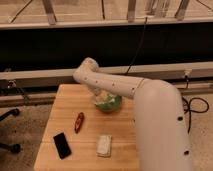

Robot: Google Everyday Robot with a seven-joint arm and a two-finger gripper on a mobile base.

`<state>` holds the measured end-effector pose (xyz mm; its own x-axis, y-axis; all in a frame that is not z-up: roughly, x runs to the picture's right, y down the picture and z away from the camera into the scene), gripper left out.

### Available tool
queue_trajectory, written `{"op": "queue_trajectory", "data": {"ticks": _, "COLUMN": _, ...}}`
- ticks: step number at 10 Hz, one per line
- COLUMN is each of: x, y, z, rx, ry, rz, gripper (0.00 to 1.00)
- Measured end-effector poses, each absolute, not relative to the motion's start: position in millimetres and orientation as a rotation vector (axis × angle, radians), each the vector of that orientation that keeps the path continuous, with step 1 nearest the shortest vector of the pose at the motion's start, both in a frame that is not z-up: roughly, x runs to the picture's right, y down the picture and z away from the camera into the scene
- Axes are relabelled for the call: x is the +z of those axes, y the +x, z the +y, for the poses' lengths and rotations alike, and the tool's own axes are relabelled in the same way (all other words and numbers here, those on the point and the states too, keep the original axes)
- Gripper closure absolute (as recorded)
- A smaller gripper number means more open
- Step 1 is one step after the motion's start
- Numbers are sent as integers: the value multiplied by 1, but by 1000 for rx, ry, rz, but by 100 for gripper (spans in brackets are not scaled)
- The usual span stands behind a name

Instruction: Place the bottle in the ceramic bowl

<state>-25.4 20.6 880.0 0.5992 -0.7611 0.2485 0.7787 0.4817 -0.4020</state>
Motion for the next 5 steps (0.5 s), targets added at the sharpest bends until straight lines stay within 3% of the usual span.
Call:
{"op": "queue_trajectory", "data": {"ticks": 1, "x": 884, "y": -21, "z": 17, "rx": -913, "ry": -514, "rz": -46, "gripper": 36}}
{"op": "queue_trajectory", "data": {"ticks": 3, "x": 891, "y": -8, "z": 13, "rx": -854, "ry": -539, "rz": -61, "gripper": 22}}
{"op": "queue_trajectory", "data": {"ticks": 5, "x": 898, "y": 6, "z": 9, "rx": -786, "ry": -573, "rz": -81, "gripper": 20}}
